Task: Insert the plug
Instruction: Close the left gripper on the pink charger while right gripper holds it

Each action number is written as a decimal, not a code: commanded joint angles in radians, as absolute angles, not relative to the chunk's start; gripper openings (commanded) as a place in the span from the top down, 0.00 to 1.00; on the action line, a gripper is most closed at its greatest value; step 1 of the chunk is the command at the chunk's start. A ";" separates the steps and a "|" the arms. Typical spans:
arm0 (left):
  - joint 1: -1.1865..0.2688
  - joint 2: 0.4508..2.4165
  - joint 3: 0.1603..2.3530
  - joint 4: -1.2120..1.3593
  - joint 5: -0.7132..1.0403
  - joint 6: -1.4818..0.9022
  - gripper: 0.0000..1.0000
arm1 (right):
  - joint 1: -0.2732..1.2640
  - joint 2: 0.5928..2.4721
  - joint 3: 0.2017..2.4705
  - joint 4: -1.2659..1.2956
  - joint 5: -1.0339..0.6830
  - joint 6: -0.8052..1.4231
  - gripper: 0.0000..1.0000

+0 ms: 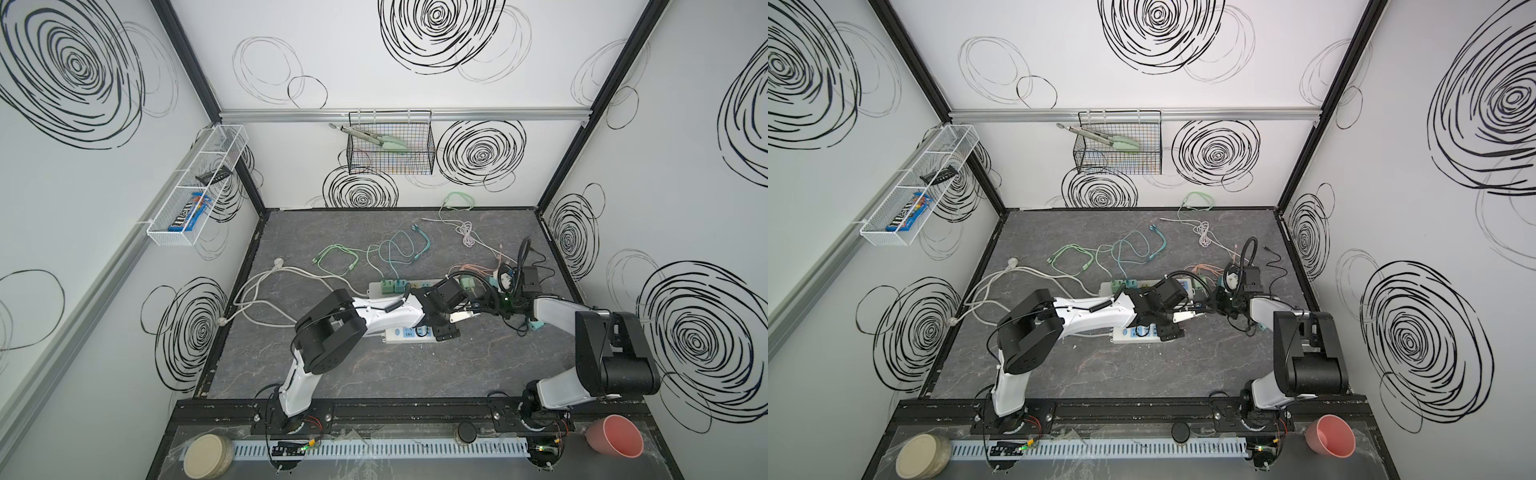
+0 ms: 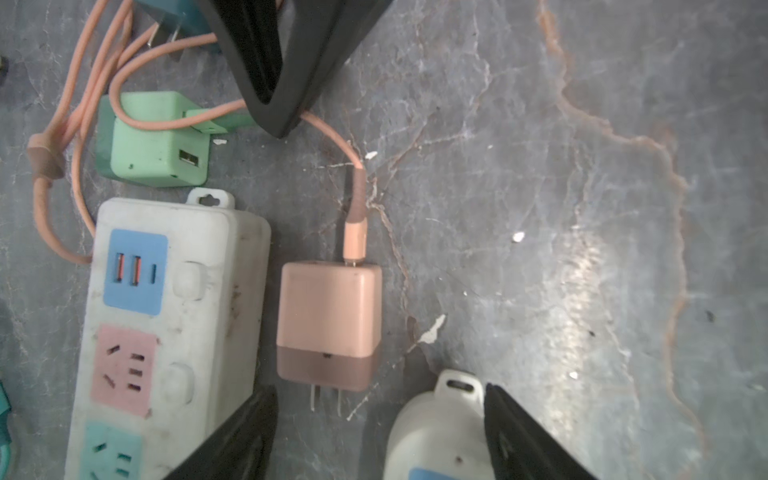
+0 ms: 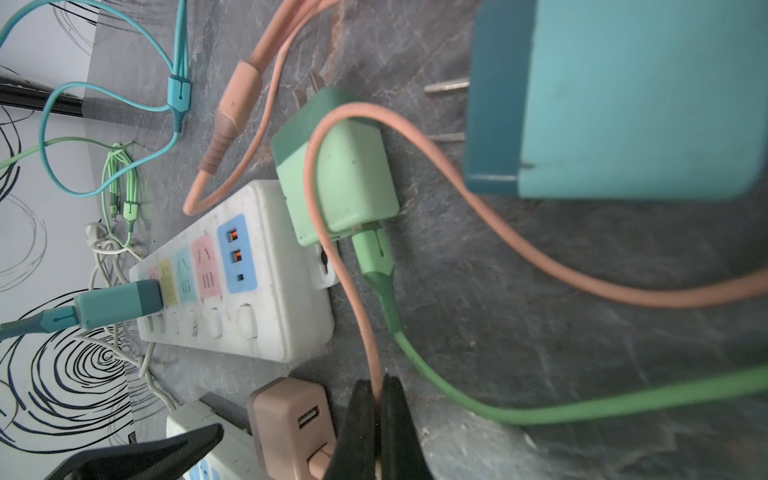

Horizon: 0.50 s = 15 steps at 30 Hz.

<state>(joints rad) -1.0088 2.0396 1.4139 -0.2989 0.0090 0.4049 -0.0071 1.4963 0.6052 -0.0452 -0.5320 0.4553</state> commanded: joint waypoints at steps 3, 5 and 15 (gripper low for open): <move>-0.993 2.098 1.480 -0.284 -0.039 0.441 0.17 | -0.017 1.493 0.612 -0.023 -0.542 0.449 1.00; -0.983 2.122 1.509 -0.298 -0.039 0.448 0.17 | -0.020 1.493 0.612 -0.023 -0.541 0.448 1.00; -0.959 2.213 1.604 -0.427 0.066 0.502 0.21 | -0.029 1.490 0.612 -0.029 -0.529 0.442 1.00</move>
<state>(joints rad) -0.9661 2.1807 1.5810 -0.3595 0.0257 0.4599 -0.0212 1.4963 0.6052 -0.0357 -0.5369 0.4507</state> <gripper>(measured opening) 0.795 0.063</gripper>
